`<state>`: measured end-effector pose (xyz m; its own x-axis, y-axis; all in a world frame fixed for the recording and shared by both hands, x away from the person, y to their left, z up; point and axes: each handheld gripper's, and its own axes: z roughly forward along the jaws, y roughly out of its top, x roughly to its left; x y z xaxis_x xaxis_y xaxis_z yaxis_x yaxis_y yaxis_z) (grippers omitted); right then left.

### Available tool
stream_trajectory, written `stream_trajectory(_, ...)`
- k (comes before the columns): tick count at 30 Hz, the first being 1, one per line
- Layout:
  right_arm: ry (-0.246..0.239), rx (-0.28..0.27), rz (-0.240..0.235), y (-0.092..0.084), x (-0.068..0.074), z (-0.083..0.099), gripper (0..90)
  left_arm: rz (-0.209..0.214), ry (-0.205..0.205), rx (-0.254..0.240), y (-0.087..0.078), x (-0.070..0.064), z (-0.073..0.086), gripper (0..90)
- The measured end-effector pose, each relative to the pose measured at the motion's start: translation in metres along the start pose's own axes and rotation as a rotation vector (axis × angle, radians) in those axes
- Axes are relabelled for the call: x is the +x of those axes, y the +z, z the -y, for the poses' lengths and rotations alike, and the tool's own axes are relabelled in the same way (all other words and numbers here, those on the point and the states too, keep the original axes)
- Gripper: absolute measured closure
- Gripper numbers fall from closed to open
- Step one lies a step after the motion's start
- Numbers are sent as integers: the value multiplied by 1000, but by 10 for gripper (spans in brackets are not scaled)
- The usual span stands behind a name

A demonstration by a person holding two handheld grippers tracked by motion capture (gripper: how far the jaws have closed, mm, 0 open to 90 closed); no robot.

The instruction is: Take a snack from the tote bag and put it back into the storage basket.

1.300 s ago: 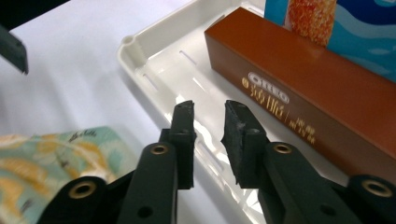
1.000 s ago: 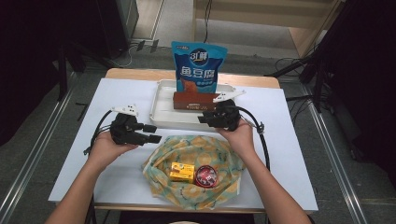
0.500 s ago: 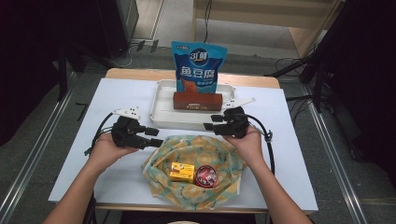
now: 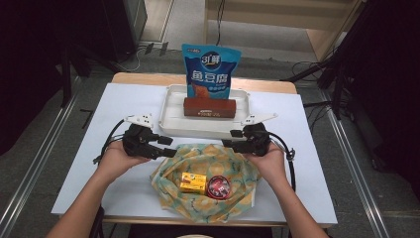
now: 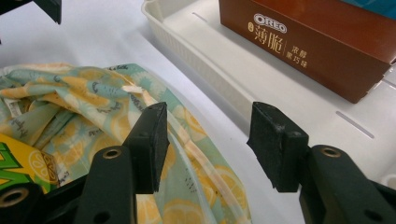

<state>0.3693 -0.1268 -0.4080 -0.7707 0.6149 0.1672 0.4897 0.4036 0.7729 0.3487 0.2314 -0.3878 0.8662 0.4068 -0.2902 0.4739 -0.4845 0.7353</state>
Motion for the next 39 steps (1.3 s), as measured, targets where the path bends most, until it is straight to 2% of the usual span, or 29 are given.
stream_trajectory(3, 3, 4, -9, 0, 3, 2, 479, 3, 10, 7, 0, -2, 0, 443)
stream_trajectory(6, 0, 11, -17, 0, 3, 3, 473, 5, 2, 4, 0, -5, -1, 441)
stream_trajectory(10, 10, -8, -27, 0, 3, 2, 472, 10, 9, 0, 0, -8, -2, 438)
stream_trajectory(18, 38, -16, -36, -2, -6, 2, 472, 30, 25, 1, 3, -17, -5, 430)
stream_trajectory(26, 39, -10, 4, -3, -13, 3, 472, 40, 58, 11, 8, -27, -9, 424)
stream_trajectory(34, 34, -4, 22, -2, -18, 3, 463, 47, 77, 9, 10, -39, -10, 424)
stream_trajectory(39, 52, -2, 21, 1, -22, 4, 462, 50, 90, 18, 11, -47, -11, 421)
